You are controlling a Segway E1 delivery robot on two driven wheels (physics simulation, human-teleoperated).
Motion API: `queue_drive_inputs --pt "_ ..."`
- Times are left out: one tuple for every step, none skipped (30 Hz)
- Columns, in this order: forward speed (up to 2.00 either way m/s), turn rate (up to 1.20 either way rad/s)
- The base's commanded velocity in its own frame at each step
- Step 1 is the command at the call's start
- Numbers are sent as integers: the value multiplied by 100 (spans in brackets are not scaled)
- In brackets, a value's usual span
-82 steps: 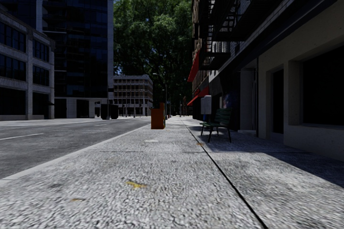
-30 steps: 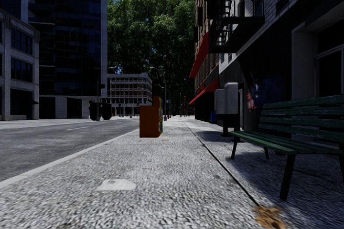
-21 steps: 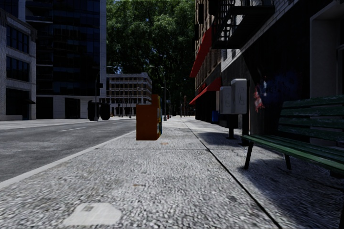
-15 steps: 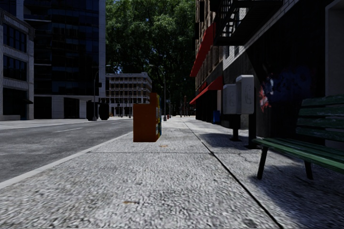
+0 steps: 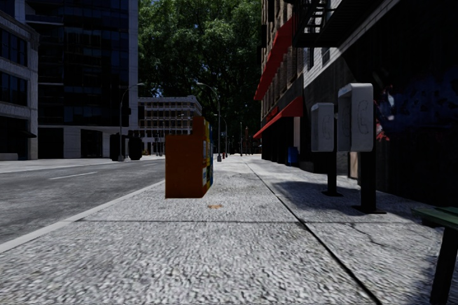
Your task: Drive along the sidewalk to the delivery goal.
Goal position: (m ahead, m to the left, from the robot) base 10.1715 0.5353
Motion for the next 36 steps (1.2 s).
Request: queue_drive_inputs --pt "200 0" --pt "200 0" --pt "200 0" --pt "200 0" --pt "200 0" --pt "200 -17" --pt "200 -22" --pt "200 -23" --pt "200 -25" --pt "200 -27" --pt "200 -27" --pt "200 -27" --pt "200 -28" --pt "200 -28" --pt "200 -28" --pt "200 -28" --pt "200 -28" --pt "200 -31" --pt "200 -39" --pt "200 -40" --pt "200 -40" --pt "200 -40" --pt "200 -41" --pt "200 -41" --pt "200 -29" --pt "200 -29" --pt "200 0" --pt "200 0" --pt "200 0" --pt "200 0" --pt "200 0" --pt "200 0" --pt "200 0" --pt "200 0" --pt "200 0" --pt "200 0"
